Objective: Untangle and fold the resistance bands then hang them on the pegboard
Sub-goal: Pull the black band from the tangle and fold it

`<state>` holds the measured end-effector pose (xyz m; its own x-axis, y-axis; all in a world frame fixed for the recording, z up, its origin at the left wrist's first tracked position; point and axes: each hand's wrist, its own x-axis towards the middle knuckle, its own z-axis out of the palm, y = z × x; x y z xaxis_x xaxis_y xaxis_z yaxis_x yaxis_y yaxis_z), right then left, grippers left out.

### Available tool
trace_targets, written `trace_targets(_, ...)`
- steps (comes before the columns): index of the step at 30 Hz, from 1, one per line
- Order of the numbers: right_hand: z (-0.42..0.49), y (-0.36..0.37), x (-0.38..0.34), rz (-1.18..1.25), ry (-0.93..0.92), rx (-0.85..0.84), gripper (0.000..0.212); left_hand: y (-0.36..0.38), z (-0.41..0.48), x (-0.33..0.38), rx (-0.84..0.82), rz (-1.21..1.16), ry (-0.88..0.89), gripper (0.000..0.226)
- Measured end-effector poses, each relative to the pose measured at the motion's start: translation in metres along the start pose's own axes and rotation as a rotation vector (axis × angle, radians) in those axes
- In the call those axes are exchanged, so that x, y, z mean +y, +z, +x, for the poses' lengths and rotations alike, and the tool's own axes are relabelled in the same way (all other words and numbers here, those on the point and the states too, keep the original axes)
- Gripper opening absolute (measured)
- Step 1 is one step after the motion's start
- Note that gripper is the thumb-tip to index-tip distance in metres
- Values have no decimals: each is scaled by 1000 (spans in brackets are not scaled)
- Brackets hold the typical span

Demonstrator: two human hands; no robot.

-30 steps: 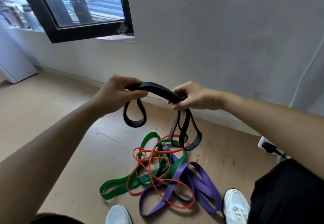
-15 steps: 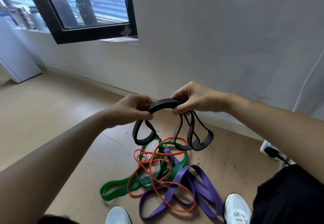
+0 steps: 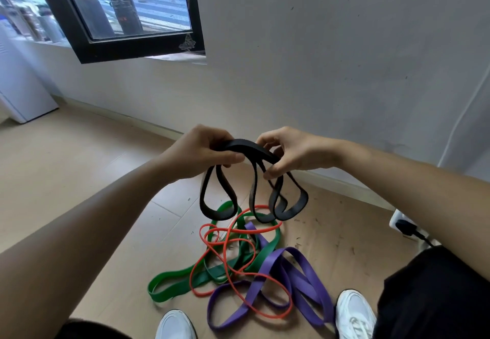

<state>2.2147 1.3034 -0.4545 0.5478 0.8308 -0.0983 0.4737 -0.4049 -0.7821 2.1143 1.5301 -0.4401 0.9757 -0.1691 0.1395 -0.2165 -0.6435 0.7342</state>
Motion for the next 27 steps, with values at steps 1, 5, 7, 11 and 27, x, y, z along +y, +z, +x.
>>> trace_targets(1, -1, -1, 3, -1, 14, -6, 41, -2, -1, 0, 13, -13, 2, 30)
trace_targets(5, -4, -7, 8, -32, 37, 2, 27, -5, -4, 0, 26, -3, -5, 36)
trace_targets(7, -3, -8, 9, 5, 27, 27, 23, -6, -4, 0, 27, -13, -11, 35)
trace_targets(11, 1, 0, 12, 11, 30, 49, 22, -8, -4, 1, 36, -49, -29, 27)
trace_targets(27, 7, 23, -3, 270, -56, 90, 33, -6, -2, 9, 234, -214, -67, 18)
